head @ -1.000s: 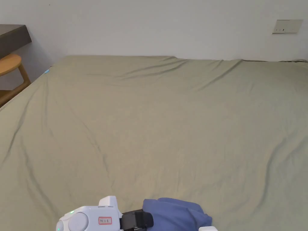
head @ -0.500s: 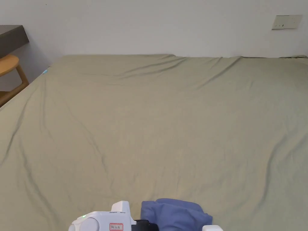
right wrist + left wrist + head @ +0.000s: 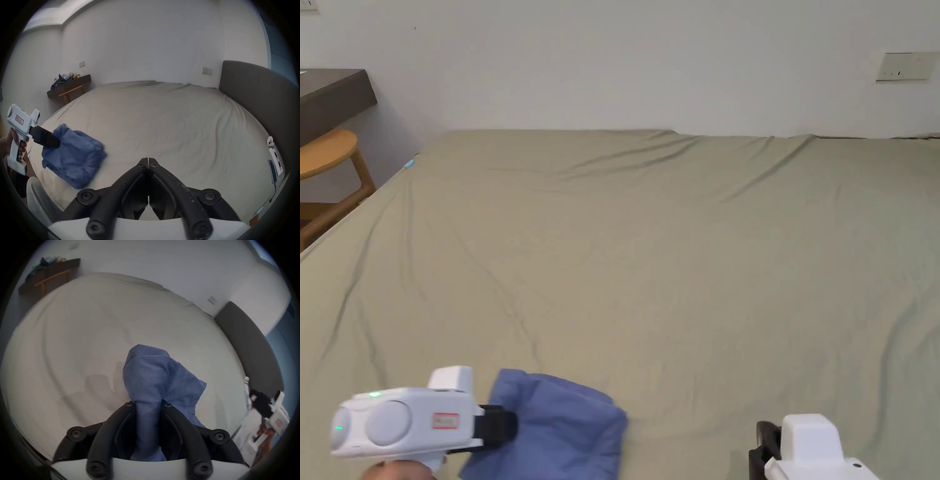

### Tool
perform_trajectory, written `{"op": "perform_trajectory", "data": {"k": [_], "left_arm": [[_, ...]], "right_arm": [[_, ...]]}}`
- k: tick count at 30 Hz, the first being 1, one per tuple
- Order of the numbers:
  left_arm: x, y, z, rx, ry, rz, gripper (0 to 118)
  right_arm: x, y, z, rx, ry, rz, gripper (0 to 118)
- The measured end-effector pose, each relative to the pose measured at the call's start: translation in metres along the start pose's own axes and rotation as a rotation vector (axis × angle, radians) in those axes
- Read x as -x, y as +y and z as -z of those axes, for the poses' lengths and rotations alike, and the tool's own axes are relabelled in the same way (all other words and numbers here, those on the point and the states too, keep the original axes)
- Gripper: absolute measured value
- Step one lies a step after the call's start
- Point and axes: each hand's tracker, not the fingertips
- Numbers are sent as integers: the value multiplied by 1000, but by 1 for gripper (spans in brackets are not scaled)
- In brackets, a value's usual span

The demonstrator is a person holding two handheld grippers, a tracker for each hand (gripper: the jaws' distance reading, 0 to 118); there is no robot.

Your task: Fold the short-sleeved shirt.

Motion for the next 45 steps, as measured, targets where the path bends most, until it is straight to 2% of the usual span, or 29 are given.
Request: {"op": "perform_trajectory", "data": {"k": [4, 8, 9, 13, 17, 18, 19, 21, 22, 28, 31, 35, 38, 45], "left_arm": [[89, 32, -18, -30, 150, -64, 21], [156, 51, -36, -38, 267, -20, 21], [174, 55, -40, -39, 289, -69, 21], [215, 61, -55, -47, 377, -90, 21], [251, 65, -55, -52, 386, -148, 25], [250, 63, -50, -53, 382, -164, 40], [249, 61, -49, -51, 392, -171, 60], [241, 59, -49, -69, 443, -162, 111], [233, 61, -51, -79, 453, -156, 118], [175, 69, -90, -291, 428, -122, 109], [123, 69, -121, -451, 434, -49, 105], [62, 72, -157, -642, 424, 101, 105], [-8, 61, -192, -766, 407, 187, 105], [-101, 48, -218, -973, 284, 269, 106]], "right_arm": [[12, 28, 6, -56, -24, -32, 2], [28, 50, 17, -95, -29, -38, 2], [32, 54, 21, -101, -32, -39, 2], [45, 64, 35, -106, -29, -48, 2], [53, 67, 42, -105, -28, -51, 2], [54, 67, 43, -105, -26, -49, 2], [54, 67, 42, -104, -26, -48, 2], [53, 66, 40, -104, -28, -52, 2], [52, 66, 37, -106, -28, -50, 2], [37, 67, 11, -166, -64, -20, 2], [30, 72, -2, -218, -85, -7, 2], [8, 88, -43, -317, -128, -10, 2], [-6, 100, -66, -385, -152, 1, 2], [-33, 125, -113, -503, -205, -12, 2]]}}
